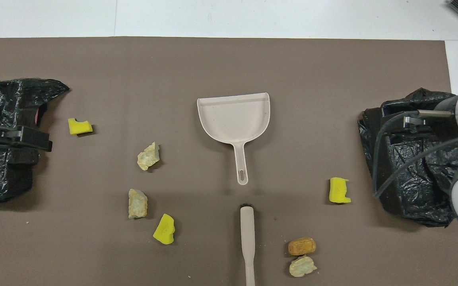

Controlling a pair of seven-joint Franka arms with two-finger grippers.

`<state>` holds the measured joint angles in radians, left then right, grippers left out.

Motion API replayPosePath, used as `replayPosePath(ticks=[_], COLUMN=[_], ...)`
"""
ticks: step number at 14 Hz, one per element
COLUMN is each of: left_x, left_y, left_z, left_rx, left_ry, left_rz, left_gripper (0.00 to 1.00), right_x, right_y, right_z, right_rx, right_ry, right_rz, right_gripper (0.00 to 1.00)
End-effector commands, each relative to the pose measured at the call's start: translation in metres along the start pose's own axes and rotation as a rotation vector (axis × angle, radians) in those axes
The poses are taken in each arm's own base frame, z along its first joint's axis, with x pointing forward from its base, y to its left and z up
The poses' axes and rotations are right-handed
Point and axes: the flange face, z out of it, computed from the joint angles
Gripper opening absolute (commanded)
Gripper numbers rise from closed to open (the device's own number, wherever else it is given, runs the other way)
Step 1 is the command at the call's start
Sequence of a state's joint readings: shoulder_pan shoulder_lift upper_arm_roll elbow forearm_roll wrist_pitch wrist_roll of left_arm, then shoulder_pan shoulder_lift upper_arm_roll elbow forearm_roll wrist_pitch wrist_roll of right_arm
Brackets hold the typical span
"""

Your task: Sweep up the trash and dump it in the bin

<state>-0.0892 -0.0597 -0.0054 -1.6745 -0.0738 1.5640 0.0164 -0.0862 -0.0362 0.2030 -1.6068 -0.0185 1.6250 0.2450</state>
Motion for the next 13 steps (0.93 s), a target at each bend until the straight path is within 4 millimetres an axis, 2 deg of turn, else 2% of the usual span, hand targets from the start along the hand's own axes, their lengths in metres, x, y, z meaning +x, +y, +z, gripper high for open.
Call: replayPosePath(ticks=[1, 3, 6, 7, 9, 11, 13], left_x=[-0.009, -0.011, -0.029, -0.038, -0.051, -0.07, -0.091], left_y=[0.038, 0.063, 0.092, 0.104, 0.133, 0.162, 0.185], left_z=[0.028, 0.057, 0.097, 0.114, 0.151, 0.188, 0.226], left_rx=[-0.034, -0.038, -0.035, -0.033, -0.029, -0.023, -0.017], left_ry=[0.002, -0.002, 0.019, 0.022, 0.013, 0.01, 0.017], left_rz=[0.129, 0.197, 0.251, 0.269, 0.315, 0.328, 0.336], left_gripper=[1.0, 1.0, 1.0, 1.0, 1.0, 1.0, 1.0], right_x=[0.013, 0.021, 0.027, 0.023, 0.019, 0.005, -0.005], right_y=[-0.038, -0.08, -0.143, -0.167, -0.192, -0.235, -0.258], right_z=[0.039, 0.068, 0.116, 0.131, 0.153, 0.183, 0.209], right_rx=[0.031, 0.039, 0.068, 0.078, 0.08, 0.092, 0.083], right_ry=[-0.007, 0.003, 0.012, 0.01, -0.004, -0.015, -0.035], right_rz=[-0.029, -0.016, -0.001, 0.016, 0.012, -0.009, -0.028], right_gripper=[1.0, 1.0, 1.0, 1.0, 1.0, 1.0, 1.0])
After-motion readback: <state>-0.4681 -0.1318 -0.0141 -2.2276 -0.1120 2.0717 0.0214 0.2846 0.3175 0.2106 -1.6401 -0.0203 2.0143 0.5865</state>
